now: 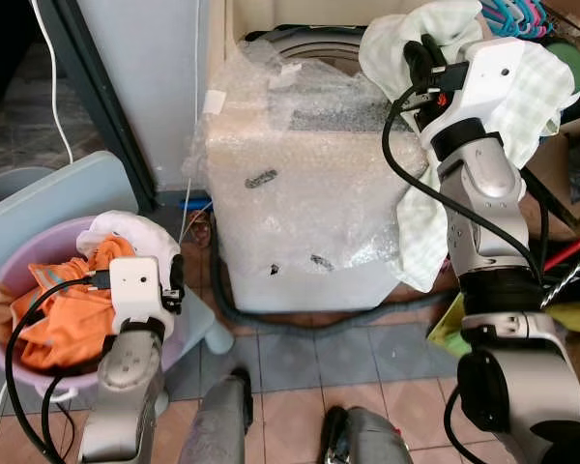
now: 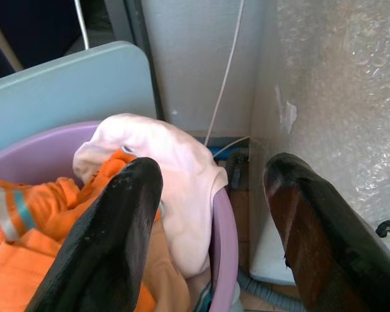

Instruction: Clothes washing

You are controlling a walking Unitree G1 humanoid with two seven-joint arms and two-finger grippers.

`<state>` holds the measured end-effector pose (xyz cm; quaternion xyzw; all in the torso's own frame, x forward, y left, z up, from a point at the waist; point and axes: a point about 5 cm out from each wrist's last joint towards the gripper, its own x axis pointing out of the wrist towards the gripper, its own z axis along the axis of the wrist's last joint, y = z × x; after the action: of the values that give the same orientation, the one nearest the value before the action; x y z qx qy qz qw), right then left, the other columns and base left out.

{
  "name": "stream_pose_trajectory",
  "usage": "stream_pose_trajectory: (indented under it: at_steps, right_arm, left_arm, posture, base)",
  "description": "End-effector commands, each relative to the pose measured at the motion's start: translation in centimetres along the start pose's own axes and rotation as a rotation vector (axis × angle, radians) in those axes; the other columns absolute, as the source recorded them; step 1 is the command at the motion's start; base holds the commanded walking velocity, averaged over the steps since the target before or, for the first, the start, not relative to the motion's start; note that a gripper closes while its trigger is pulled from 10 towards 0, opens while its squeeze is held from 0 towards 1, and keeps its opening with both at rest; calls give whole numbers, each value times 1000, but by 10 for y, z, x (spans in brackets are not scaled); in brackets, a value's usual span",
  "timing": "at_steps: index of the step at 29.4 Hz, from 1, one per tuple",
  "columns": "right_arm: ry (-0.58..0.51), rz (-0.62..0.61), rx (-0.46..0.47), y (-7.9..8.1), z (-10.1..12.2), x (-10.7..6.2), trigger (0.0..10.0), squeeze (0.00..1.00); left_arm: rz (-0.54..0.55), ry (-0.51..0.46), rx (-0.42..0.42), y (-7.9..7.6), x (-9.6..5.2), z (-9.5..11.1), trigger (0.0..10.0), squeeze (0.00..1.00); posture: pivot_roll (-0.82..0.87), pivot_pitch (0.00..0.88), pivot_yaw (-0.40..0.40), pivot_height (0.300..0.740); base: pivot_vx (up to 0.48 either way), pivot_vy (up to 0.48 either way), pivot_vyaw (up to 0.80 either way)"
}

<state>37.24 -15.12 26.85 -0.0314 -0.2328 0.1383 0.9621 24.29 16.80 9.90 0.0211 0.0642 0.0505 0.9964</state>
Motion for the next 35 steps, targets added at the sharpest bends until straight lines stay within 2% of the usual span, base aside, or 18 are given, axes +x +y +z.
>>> stream_pose_trajectory:
  at_steps: [1, 7, 10, 11, 12, 17, 19, 20, 23, 25, 29, 31, 32, 33, 34, 35]
  right_arm:
    - [-28, 11, -15, 0, 9, 5, 10000, 0]
    - [-61, 25, -43, -5, 23, 20, 10000, 0]
    - [-103, 37, -38, -7, 42, 37, 10000, 0]
    - [-132, 34, -48, -10, 55, 47, 10000, 0]
    - [-132, 34, -48, -10, 55, 47, 10000, 0]
    - [-204, 49, -87, -15, 88, 68, 10000, 0]
    - [-230, 44, -74, -17, 95, 70, 10000, 0]
    - [-265, 58, 6, -17, 104, 74, 10000, 0]
    - [-305, 77, 68, -16, 120, 79, 10000, 0]
    - [-291, 60, 44, -18, 117, 79, 10000, 0]
    - [-161, 80, 71, -14, 82, 76, 10000, 0]
    - [14, 135, 11, -7, 43, 68, 10000, 0]
    - [14, 135, 11, -7, 43, 68, 10000, 0]
    - [79, 154, -8, -5, 30, 64, 10000, 0]
    - [202, 186, -50, -3, 3, 54, 10000, 0]
    - [260, 200, -64, -3, -8, 49, 10000, 0]
  left_arm:
    - [-12, 22, -7, -3, -2, -4, 10000, 0]
    - [-22, 34, -18, -4, -2, -6, 10000, 0]
    - [-31, 37, -15, -4, -2, -6, 10000, 0]
    - [-36, 35, -14, -5, -1, -6, 10000, 0]
    - [-36, 35, -14, -5, -1, -6, 10000, 0]
    - [-33, 24, -10, -7, 0, -5, 10000, 0]
    - [-32, 25, -11, -7, 0, -5, 10000, 0]
    - [-26, 29, -14, -7, 0, -6, 10000, 0]
    - [-6, 39, -24, -7, 0, -7, 10000, 0]
    - [-10, 44, -17, -8, 0, -7, 10000, 0]
    - [-3, 56, -24, -9, 1, -9, 10000, 0]
    - [-3, 58, -26, -9, 0, -10, 10000, 0]
    - [-3, 58, -26, -9, 0, -10, 10000, 0]
    - [-2, 59, -27, -9, 0, -10, 10000, 0]
    - [-2, 64, -30, -10, 0, -10, 10000, 0]
    - [-4, 66, -31, -10, 1, -11, 10000, 0]
  posture:
    - [57, 174, -20, 740]
    - [64, 168, -12, 740]
    - [65, 166, -12, 740]
    - [71, 160, -12, 740]
    - [71, 160, -12, 740]
    - [81, 157, -20, 740]
    - [82, 157, -21, 740]
    - [84, 155, -28, 740]
    - [83, 152, -36, 740]
    - [83, 149, -39, 740]
    - [86, 148, -41, 740]
    - [84, 149, -40, 740]
    - [84, 149, -40, 740]
    - [84, 149, -40, 740]
    - [80, 149, -41, 740]
    - [79, 149, -41, 740]
  base:
    - [270, 0, 0]
    - [274, 0, 0]
    - [277, 0, 0]
    - [281, 0, 0]
    - [281, 0, 0]
    - [292, 0, 0]
    - [292, 0, 0]
    - [292, 0, 0]
    - [85, 0, 0]
    - [0, 0, 0]
    - [0, 0, 0]
    - [0, 0, 0]
    - [0, 0, 0]
    - [0, 0, 0]
    - [0, 0, 0]
    - [0, 0, 0]
